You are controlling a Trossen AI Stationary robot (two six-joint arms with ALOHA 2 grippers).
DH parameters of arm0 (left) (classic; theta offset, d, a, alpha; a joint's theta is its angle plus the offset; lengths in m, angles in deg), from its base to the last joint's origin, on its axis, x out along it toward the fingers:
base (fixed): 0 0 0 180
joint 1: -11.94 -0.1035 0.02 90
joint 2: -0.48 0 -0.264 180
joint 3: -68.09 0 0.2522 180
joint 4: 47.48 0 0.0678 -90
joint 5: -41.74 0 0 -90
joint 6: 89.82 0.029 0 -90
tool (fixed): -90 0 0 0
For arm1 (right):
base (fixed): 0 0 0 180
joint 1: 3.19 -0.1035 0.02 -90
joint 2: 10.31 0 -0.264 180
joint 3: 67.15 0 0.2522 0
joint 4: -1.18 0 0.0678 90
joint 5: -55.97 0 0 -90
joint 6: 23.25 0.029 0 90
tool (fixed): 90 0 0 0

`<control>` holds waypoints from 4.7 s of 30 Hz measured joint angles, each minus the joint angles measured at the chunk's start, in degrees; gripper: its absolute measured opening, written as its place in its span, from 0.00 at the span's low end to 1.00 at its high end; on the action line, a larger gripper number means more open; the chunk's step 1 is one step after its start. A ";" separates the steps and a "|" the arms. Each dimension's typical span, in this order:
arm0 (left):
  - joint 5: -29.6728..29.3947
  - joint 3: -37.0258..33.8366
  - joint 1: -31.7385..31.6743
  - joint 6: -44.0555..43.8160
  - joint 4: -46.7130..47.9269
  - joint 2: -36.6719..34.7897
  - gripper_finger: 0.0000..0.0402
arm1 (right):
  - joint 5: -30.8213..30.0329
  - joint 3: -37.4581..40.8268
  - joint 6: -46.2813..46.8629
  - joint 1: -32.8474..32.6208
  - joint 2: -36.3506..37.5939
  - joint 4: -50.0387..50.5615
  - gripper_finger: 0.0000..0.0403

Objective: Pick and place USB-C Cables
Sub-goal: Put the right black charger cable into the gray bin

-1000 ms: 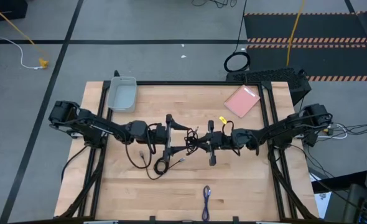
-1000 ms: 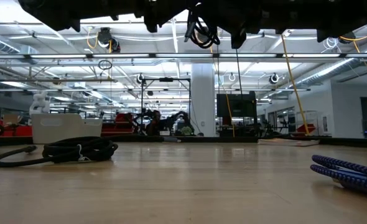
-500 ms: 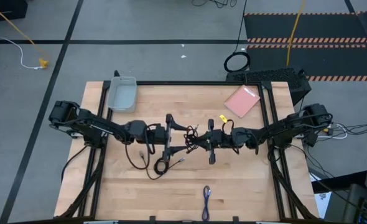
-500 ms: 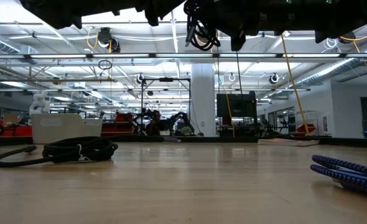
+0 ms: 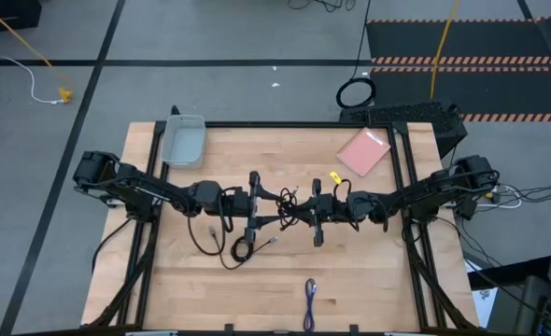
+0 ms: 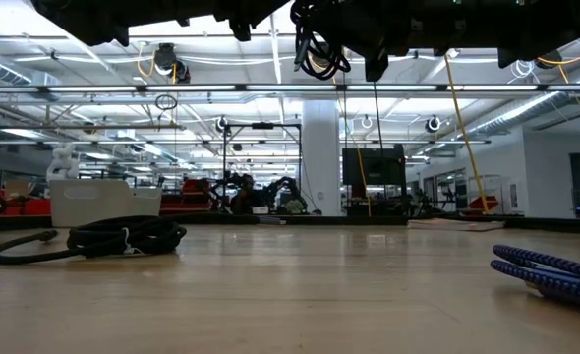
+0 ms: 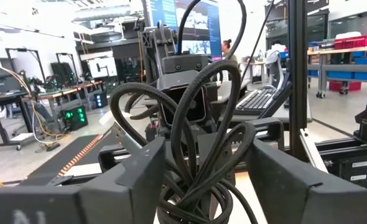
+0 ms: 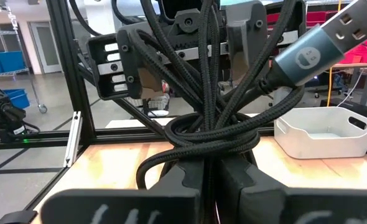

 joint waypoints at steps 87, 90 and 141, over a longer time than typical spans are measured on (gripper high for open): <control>-8.80 0.00 -0.93 2.35 29.37 -26.46 0.02 | -0.46 0.09 10.40 -6.80 24.81 44.63 0.63; -12.22 0.00 -1.47 2.35 36.28 -31.93 0.02 | -0.46 0.09 7.81 -6.80 24.81 44.63 0.63; -28.40 32.49 -44.45 -7.54 103.09 -31.27 0.02 | -12.35 0.07 -5.66 -6.71 24.81 45.35 0.63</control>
